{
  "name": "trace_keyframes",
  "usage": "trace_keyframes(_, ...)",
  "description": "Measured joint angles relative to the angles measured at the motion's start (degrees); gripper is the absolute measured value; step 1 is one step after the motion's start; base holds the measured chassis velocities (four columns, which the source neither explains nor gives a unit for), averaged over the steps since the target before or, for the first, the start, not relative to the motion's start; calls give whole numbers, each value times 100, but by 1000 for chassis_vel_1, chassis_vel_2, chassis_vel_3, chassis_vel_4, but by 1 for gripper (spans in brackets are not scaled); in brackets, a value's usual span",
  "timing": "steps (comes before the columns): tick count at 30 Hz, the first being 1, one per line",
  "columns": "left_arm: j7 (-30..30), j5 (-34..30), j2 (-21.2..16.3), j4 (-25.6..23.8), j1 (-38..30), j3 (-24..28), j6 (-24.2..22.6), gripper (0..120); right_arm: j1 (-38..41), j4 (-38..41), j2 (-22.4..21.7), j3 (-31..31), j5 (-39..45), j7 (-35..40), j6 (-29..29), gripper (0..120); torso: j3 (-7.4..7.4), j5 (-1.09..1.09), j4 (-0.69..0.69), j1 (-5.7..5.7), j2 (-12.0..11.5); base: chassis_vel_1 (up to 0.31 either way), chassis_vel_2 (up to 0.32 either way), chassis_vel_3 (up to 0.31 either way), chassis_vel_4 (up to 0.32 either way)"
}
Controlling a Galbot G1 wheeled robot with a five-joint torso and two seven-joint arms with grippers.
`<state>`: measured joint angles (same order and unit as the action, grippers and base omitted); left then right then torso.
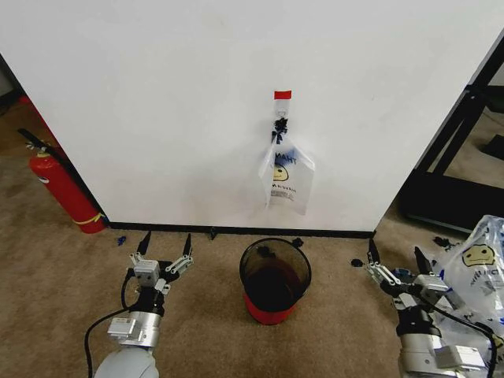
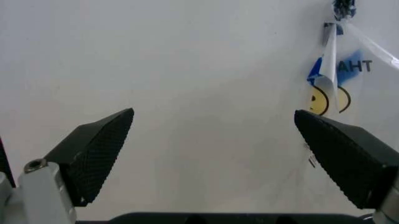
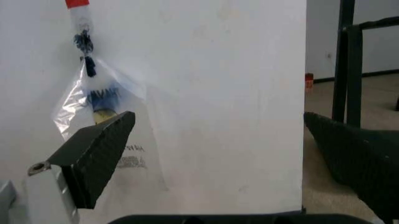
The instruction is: Pick up the garbage bag from the wall and place it over the trash bin.
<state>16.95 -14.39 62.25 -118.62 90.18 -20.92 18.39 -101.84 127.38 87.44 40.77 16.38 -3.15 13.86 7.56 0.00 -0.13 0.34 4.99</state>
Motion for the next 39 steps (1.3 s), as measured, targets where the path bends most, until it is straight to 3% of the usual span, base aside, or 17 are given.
trace_keyframes(15,6,204,5,-112,140,61,29,100,-23,67,14,-101,-3,-123,121,100,0,0,0,0,0,0,0,0,0)
trace_keyframes(21,13,244,45,-122,269,39,60,100,42,24,-203,-245,214,-267,114,100,0,0,0,0,0,0,0,0,0)
trace_keyframes(26,15,346,88,-155,383,-13,84,100,239,-194,-703,-380,1024,-714,-15,100,0,1,-1,0,0,0,0,0,0)
trace_keyframes(30,17,457,211,-172,447,-45,91,100,912,-772,-1626,-564,2549,-1634,-426,100,0,1,0,0,-1,0,0,0,0)
trace_keyframes(33,16,497,241,-171,457,-46,91,100,1224,-985,-1850,-627,3000,-1879,-562,100,0,3,1,0,-1,0,0,0,0)
trace_keyframes(39,18,651,382,-119,471,-38,53,100,2823,-2137,-2460,-1254,4541,-2502,-1033,100,1,3,-1,0,-1,0,0,0,0)
